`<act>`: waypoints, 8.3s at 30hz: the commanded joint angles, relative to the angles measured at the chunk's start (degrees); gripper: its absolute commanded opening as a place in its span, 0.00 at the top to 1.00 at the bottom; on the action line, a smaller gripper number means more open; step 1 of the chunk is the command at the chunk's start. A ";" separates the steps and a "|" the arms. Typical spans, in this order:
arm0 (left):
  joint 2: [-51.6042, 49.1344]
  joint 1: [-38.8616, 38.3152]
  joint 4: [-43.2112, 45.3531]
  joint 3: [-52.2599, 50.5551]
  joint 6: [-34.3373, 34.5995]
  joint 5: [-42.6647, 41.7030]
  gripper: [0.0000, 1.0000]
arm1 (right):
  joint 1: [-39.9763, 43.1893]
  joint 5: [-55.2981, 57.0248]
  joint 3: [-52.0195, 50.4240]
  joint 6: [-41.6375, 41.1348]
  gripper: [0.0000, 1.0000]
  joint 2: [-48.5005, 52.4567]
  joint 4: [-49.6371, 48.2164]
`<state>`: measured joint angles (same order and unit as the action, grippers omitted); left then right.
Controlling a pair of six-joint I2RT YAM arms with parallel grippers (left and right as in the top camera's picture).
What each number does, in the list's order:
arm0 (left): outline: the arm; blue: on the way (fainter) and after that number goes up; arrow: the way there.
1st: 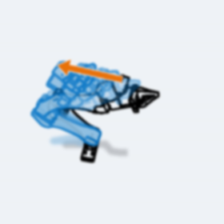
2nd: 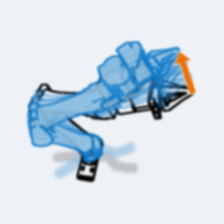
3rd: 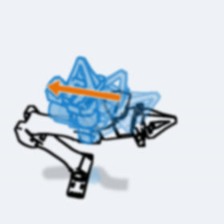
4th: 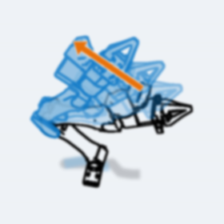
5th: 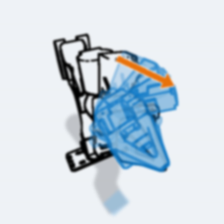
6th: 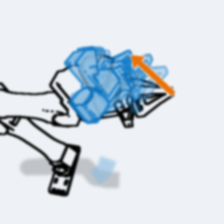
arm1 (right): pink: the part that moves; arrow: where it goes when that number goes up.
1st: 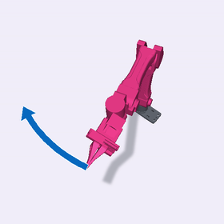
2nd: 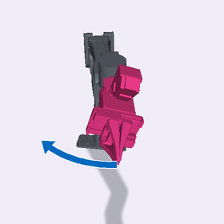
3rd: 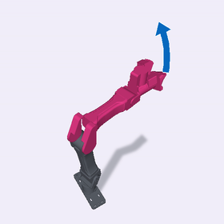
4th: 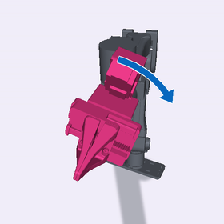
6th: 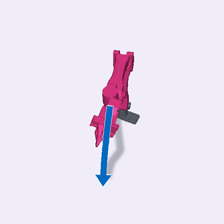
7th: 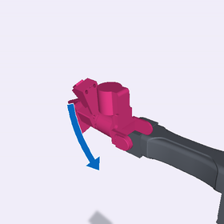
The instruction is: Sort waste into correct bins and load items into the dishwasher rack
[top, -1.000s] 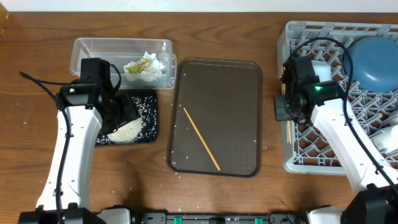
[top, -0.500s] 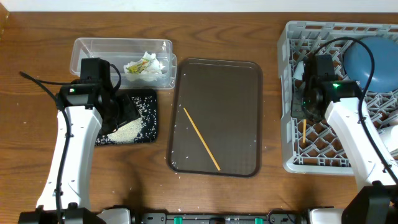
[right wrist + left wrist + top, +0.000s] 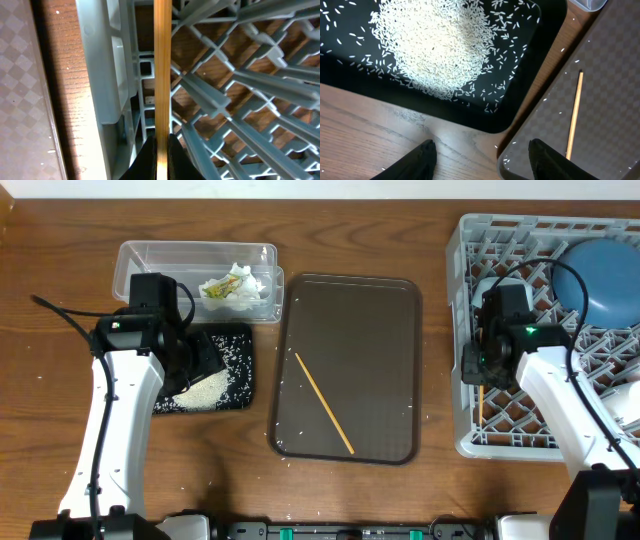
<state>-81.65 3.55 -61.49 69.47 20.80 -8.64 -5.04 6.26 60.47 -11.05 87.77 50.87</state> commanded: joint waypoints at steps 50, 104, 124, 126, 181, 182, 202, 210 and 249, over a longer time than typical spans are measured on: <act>0.22 0.24 -0.15 0.02 0.04 0.79 0.37 | -40.48 -8.59 10.27 7.52 0.84 27.80 -6.36; 0.22 0.24 0.11 0.02 0.07 0.76 0.37 | 1.64 -2.67 7.69 5.95 0.99 2.97 7.17; 0.22 0.24 -0.68 0.02 -0.63 -0.59 0.22 | 1.66 -7.61 4.94 4.83 0.78 2.89 3.39; 0.22 0.22 -0.57 0.02 -3.17 -3.74 0.20 | 1.66 -9.94 5.99 4.83 0.77 2.12 2.45; 49.81 -11.34 13.84 -23.67 -23.12 -5.01 0.03 | 8.11 -12.11 -18.75 2.93 0.01 -40.89 -8.59; 49.81 -11.34 13.84 -23.67 -23.12 -5.01 0.03 | 8.11 -12.11 -18.75 2.93 0.01 -40.89 -8.41; 49.81 -11.34 13.84 -23.67 -23.12 -5.01 0.02 | 8.07 -7.89 -23.04 4.70 0.01 -54.14 -16.35; 49.81 -11.34 13.84 -23.67 -23.12 -5.01 0.02 | 8.02 -8.46 -45.09 5.31 0.01 -80.32 -33.33; 49.81 -11.34 13.84 -23.67 -23.12 -5.01 0.02 | 8.07 -8.17 -58.03 5.33 0.01 -86.09 -42.10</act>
<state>-31.81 -8.03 -47.75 45.98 -1.78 -14.20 3.09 -2.57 2.72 -6.31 1.74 8.91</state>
